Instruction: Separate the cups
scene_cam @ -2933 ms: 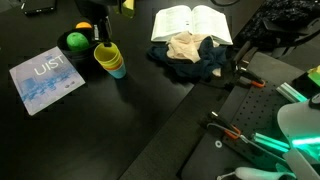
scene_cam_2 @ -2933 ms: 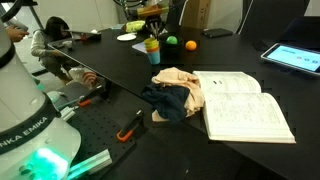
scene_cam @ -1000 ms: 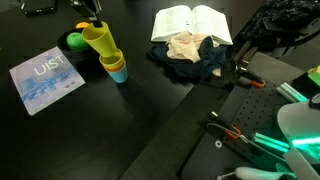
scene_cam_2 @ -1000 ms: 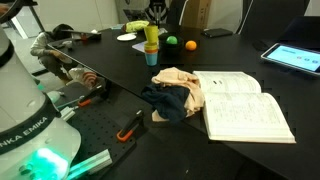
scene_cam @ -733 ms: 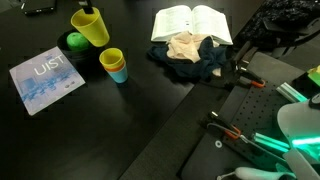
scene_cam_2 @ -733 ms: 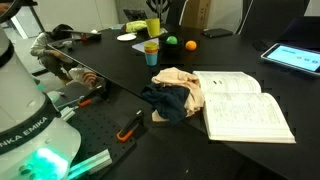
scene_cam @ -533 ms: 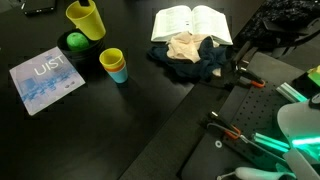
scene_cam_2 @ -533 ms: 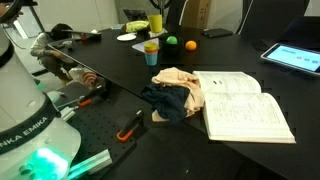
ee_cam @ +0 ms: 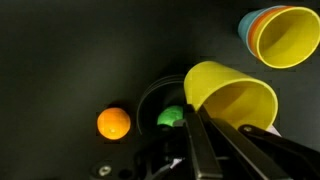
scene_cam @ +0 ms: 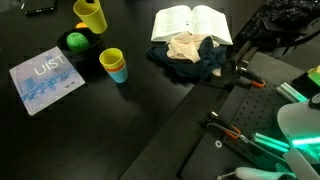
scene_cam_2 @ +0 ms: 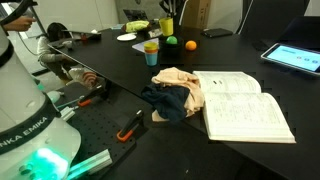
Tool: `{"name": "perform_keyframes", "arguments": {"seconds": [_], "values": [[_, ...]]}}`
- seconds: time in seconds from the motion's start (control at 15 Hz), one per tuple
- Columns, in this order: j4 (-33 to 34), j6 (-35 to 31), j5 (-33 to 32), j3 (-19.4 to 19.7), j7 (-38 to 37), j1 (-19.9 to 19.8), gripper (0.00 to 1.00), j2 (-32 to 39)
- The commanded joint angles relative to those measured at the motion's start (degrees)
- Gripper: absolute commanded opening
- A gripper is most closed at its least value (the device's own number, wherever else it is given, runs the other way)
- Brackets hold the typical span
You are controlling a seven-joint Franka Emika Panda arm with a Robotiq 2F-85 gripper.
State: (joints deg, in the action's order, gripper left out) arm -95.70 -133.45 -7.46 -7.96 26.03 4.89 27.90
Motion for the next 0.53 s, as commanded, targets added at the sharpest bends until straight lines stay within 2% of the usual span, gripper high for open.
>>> {"name": "perform_keyframes", "arguments": {"seconds": [0.0, 0.47], "values": [[2.8, -3.3, -0.7, 0.3, 0.7, -0.9, 0.01, 3.6], [1.9, -4.5, -0.4, 1.1, 0.4, -3.2, 0.01, 6.3]]}}
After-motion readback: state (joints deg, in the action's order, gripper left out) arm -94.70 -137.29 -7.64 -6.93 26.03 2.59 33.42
